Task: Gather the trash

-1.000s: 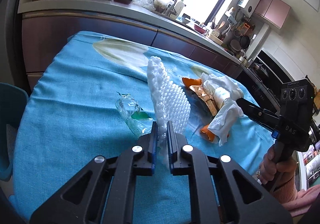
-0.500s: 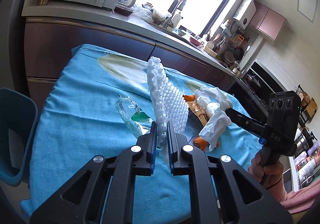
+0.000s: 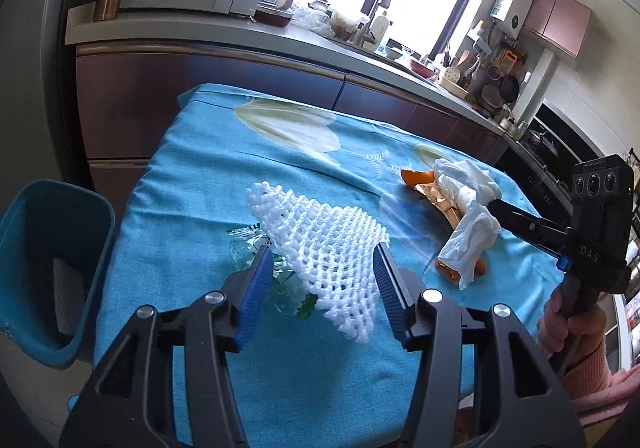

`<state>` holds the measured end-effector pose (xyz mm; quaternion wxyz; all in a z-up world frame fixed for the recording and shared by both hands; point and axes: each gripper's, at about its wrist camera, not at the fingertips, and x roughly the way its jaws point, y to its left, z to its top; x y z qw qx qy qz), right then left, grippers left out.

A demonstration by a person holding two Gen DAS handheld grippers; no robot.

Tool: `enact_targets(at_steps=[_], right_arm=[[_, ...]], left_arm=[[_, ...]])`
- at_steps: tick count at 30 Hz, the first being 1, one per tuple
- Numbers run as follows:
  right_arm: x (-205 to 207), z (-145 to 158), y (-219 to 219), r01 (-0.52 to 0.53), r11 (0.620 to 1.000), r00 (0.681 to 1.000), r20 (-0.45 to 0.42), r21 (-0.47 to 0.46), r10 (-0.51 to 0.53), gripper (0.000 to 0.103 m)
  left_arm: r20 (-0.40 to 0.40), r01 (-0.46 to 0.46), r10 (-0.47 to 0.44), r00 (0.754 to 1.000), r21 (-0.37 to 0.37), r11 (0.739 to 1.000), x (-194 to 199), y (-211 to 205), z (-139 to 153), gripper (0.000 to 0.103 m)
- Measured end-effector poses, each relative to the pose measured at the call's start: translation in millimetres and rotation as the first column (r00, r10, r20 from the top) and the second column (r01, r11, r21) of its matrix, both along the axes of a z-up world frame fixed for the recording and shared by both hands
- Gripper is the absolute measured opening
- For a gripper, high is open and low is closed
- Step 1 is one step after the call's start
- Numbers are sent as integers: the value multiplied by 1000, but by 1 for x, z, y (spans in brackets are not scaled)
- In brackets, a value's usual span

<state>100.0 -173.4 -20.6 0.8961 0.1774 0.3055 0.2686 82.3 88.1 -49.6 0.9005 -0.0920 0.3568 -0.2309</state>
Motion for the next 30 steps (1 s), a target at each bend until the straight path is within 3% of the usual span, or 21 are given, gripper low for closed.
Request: enact_targets(at_steps=[4, 6, 8, 11, 13, 15, 17, 21, 30], right_arm=[[2, -4, 0, -1, 1000, 1000, -8, 5, 1, 16], [1, -5, 0, -1, 1000, 1000, -11, 7, 1, 17], [0, -7, -1, 0, 1000, 1000, -12, 8, 0, 17], [0, -9, -1, 1, 1000, 1000, -16, 12, -1, 17], [0, -10, -2, 1, 1000, 1000, -20, 17, 0, 17], [-1, -11, -2, -1, 1000, 1000, -21, 17, 1, 17], [-1, -10, -1, -2, 1000, 1000, -21, 16, 2, 17], [-2, -8, -1, -1, 1000, 1000, -18, 15, 1, 17], [-1, 1, 3, -12, 1000, 1000, 4, 16, 12, 17]], left_arm=[[18, -28, 27, 999, 46, 999, 9, 0, 4, 53], [47, -47, 43, 998, 89, 995, 16, -1, 9, 63], [42, -46, 42, 998, 96, 994, 25, 0, 11, 70], [4, -27, 27, 1000, 72, 997, 40, 4, 9, 67], [-35, -13, 15, 999, 49, 999, 49, 3, 3, 58], [-72, -6, 8, 997, 30, 1000, 55, 3, -4, 29], [-94, -11, 12, 996, 6, 1000, 59, 5, -8, 11], [-81, -9, 5, 997, -45, 999, 54, 8, -4, 7], [30, 8, -4, 1000, -149, 989, 25, 19, 41, 6]])
